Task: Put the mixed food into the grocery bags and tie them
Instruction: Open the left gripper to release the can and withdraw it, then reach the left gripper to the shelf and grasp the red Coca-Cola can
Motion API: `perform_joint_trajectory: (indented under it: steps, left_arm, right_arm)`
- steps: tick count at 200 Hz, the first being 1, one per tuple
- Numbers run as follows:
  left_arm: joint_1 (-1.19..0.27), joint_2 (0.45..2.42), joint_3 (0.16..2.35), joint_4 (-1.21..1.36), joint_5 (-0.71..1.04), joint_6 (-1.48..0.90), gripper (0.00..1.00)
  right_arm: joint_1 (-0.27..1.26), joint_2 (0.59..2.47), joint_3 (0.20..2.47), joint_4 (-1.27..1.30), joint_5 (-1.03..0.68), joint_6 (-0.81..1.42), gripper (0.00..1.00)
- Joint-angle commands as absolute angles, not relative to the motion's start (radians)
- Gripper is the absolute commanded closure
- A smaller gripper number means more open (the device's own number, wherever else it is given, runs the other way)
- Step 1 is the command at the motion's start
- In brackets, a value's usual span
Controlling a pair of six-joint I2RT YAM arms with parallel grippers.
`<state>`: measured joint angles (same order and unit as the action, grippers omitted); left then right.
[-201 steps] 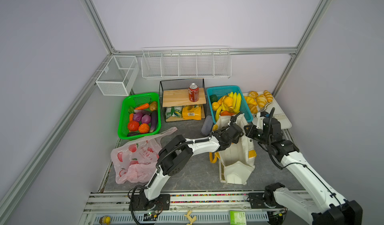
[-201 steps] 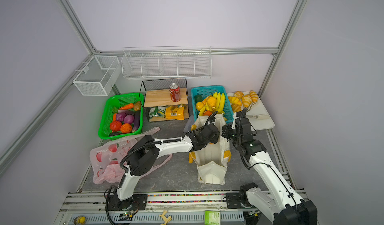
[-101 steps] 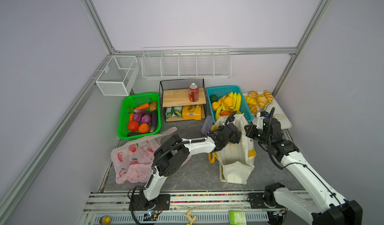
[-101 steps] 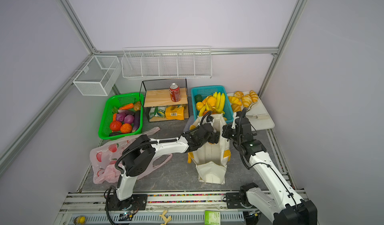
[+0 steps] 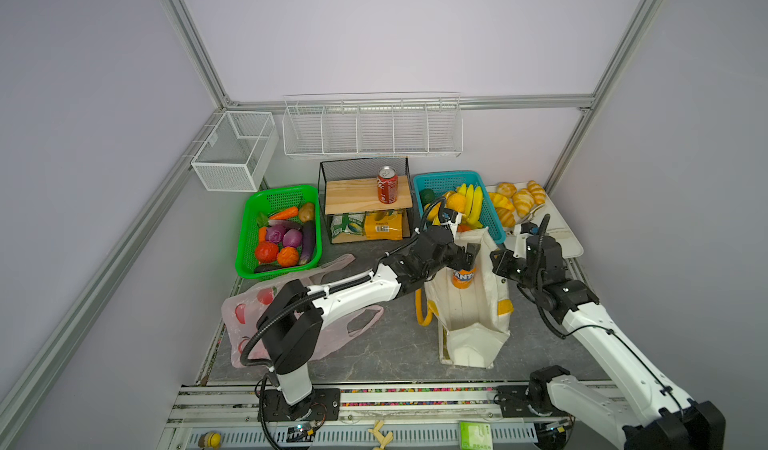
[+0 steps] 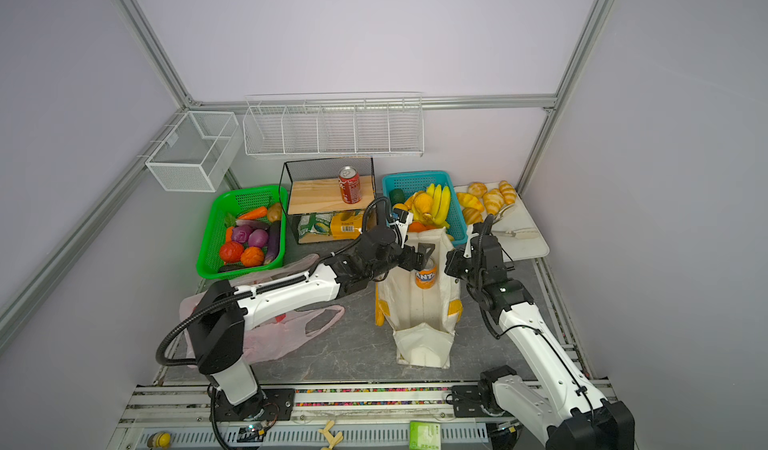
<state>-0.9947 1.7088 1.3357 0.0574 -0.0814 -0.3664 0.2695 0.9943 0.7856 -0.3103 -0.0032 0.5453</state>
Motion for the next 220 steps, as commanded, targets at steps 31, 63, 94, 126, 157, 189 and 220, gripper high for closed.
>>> perform_joint_trajectory:
  steps: [31,63,94,126,157,189,220]
  left_arm:
    - [-0.848,1.476,1.305,-0.094,-0.074,-0.327,0.12]
    - [-0.668,1.477,1.382,-0.251,-0.052,-0.283,0.12]
    - [-0.548,1.563,1.484,-0.323,-0.009,-0.262,0.11]
    - [-0.509,1.694,1.634,-0.382,-0.011,-0.224,0.09]
    - [-0.490,1.832,1.801,-0.457,-0.059,-0.184,0.08]
    - [-0.484,1.951,1.955,-0.505,-0.075,-0.146,0.07]
    - [-0.479,2.058,2.092,-0.561,-0.089,-0.134,0.08]
  right_arm:
    - [0.261,1.008,0.802,-0.310,0.005,0.524,0.84]
    - [0.261,1.011,0.807,-0.307,-0.002,0.510,0.84]
    - [0.262,1.017,0.812,-0.301,-0.017,0.504,0.84]
    - [0.262,1.015,0.805,-0.293,-0.017,0.500,0.84]
    - [0.261,1.024,0.805,-0.286,-0.022,0.494,0.84]
    - [0.261,1.038,0.810,-0.286,-0.023,0.486,0.83]
    - [0.262,1.050,0.816,-0.282,-0.022,0.483,0.83]
